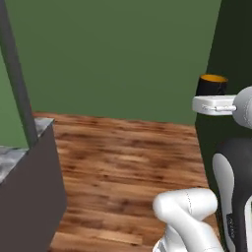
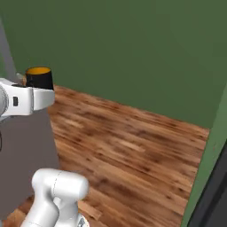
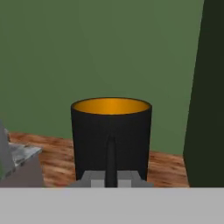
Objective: There is a tray on the dining counter. Grab the cup, mug, and pitcher and place them on the tray. The pitcher may be placed next to the tray if it cannot fit the tray.
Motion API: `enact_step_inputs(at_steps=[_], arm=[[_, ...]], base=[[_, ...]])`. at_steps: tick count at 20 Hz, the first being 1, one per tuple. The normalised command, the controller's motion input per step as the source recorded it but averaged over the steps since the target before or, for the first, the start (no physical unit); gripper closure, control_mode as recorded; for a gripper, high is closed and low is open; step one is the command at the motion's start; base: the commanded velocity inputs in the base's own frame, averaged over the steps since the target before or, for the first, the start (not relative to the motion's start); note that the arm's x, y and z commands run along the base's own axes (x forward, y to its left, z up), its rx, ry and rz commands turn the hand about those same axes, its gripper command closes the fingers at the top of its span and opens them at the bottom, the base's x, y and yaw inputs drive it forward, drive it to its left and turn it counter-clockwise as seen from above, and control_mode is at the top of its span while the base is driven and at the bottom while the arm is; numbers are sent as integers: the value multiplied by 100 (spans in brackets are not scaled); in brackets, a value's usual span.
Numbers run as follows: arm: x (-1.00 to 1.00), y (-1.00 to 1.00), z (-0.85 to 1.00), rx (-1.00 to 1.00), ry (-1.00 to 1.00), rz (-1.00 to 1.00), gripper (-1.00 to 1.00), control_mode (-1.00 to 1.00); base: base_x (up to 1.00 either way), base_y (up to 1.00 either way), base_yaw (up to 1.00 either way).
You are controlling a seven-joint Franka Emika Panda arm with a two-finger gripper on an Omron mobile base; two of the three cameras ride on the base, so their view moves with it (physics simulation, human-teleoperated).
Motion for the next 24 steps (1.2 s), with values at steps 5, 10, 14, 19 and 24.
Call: enact_step_inputs(at_steps=[5, 10, 14, 19, 24], arm=[[0, 0, 0, 0, 0, 0, 100, 100], [0, 0, 0, 0, 0, 0, 100, 100], [0, 0, 0, 0, 0, 0, 100, 100], [0, 0, 0, 0, 0, 0, 100, 100], [0, 0, 0, 0, 0, 0, 100, 100]], base=[[100, 4, -43], [96, 21, -37], [100, 30, -31], [92, 67, -13], [98, 76, -6]])
